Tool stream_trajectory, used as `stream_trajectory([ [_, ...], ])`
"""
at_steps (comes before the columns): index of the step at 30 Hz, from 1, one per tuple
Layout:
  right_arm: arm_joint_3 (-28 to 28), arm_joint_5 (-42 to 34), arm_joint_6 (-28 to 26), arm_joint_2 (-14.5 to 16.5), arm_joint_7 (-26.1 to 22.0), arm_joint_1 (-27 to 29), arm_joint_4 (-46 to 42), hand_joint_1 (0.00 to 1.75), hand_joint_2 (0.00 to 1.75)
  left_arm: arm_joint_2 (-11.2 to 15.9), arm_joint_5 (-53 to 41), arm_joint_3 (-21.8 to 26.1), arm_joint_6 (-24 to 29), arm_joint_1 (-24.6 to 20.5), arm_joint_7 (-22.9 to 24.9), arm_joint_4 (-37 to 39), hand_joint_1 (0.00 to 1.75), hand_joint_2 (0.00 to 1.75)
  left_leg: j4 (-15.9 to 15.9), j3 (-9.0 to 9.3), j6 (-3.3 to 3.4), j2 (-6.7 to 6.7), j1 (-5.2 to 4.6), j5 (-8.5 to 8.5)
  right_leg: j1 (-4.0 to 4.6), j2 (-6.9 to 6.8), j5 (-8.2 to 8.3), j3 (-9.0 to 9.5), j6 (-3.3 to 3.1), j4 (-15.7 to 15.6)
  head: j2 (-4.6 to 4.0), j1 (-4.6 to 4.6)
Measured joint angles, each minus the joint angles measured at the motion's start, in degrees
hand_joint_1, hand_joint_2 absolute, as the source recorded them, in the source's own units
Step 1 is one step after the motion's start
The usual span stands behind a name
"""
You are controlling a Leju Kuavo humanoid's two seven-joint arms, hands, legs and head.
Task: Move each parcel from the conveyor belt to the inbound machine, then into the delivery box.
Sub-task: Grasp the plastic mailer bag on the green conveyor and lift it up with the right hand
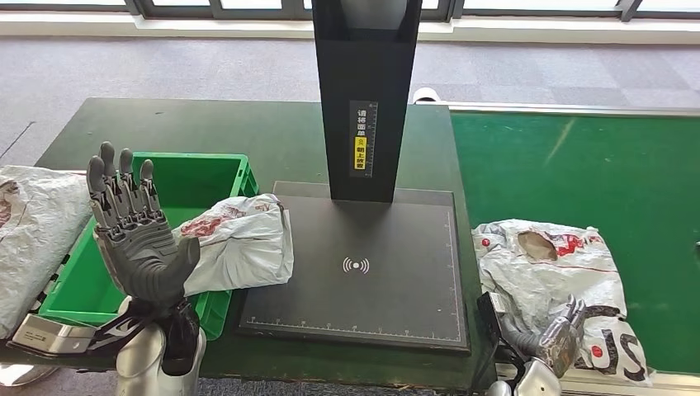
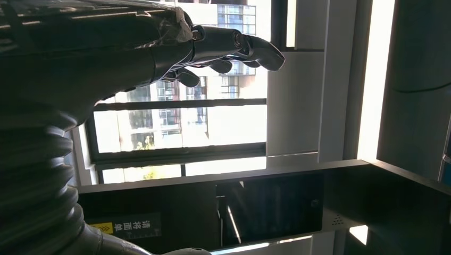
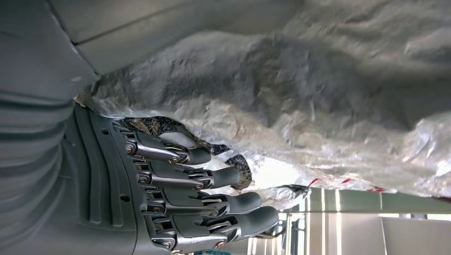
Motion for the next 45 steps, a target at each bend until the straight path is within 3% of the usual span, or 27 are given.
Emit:
stream_trajectory([
  [2, 0.0, 0.0, 0.9, 0.0, 0.0, -0.3, 0.5, 1.68, 1.75, 0.0, 0.0, 0.1, -0.1, 0.4, 0.0, -0.2, 0.00, 1.75, 0.0, 0.00, 0.00, 0.00, 0.00, 0.00, 0.00, 0.00, 0.00, 0.00, 0.00, 0.0, 0.00, 0.00],
  [3, 0.1, 0.0, 1.3, 0.0, 0.0, -0.5, 0.7, 1.75, 1.75, 0.0, -0.1, 0.2, -0.1, 0.5, 0.0, -0.3, 0.00, 1.75, 0.0, 0.00, 0.00, 0.00, 0.00, 0.00, 0.00, 0.00, 0.00, 0.00, 0.00, 0.0, 0.00, 0.00],
  [14, 1.4, 0.0, 3.0, -0.3, 0.4, -1.7, 2.7, 1.75, 1.75, 0.0, -1.2, 0.9, -0.1, 1.3, 0.0, -0.7, 0.00, 1.75, 0.0, 0.01, 0.00, 0.01, 0.00, 0.00, 0.00, 0.00, 0.00, 0.00, 0.00, 0.0, 0.00, 0.00],
  [19, 1.5, -0.3, -1.0, -0.3, -1.4, -1.3, 2.4, 1.75, 1.75, 0.0, -2.3, 1.1, 0.4, 1.5, 0.0, -0.6, 0.00, 1.75, 0.0, 0.01, 0.00, 0.00, 0.00, 0.00, 0.00, 0.00, 0.00, 0.00, 0.00, 0.0, 0.00, 0.00],
  [23, 2.3, -1.7, -6.7, -0.3, -7.2, 0.0, -1.0, 1.75, 1.75, 0.0, -2.4, 1.1, 1.0, 1.7, 0.0, -0.6, 0.00, 1.75, 0.0, 0.01, 0.00, 0.01, 0.00, 0.00, 0.00, 0.01, 0.00, -0.01, 0.00, 0.0, 0.00, 0.00],
  [29, 3.4, -4.4, -8.6, 0.1, -12.3, 1.8, -6.6, 1.75, 1.75, 0.0, -2.6, 1.2, 1.6, 2.1, 0.0, -0.4, 0.00, 1.75, 0.0, 0.00, 0.00, 0.00, 0.00, -0.01, -0.01, 0.01, -0.01, -0.02, 0.00, 0.0, 0.00, 0.00],
  [35, 2.4, -13.4, -9.7, 3.7, -32.4, 6.0, -22.8, 1.75, 1.75, 0.1, -3.6, 0.4, 3.2, 2.3, 0.0, 0.4, 0.00, 1.75, 0.0, 0.01, -0.01, 0.03, 0.00, -0.01, 0.01, 0.04, -0.01, -0.07, -0.01, 0.0, 0.00, 0.00],
  [43, 1.1, -15.5, -9.7, 5.8, -34.9, 8.1, -32.6, 1.75, 1.75, 0.1, -3.6, -0.3, 3.5, 2.3, 0.0, 1.2, 0.00, 1.75, 0.0, 0.02, -0.01, 0.05, -0.01, -0.01, -0.02, 0.07, -0.01, -0.06, 0.00, 0.0, 0.00, 0.00],
  [45, 0.7, -18.1, -9.7, 6.0, -37.7, 8.5, -34.8, 1.75, 1.75, 0.1, -3.6, -0.5, 3.5, 2.3, 0.0, 1.4, 0.00, 1.75, 0.0, 0.02, 0.00, 0.04, -0.02, -0.01, -0.04, 0.05, -0.01, -0.06, 0.00, 0.0, 0.00, 0.00],
])
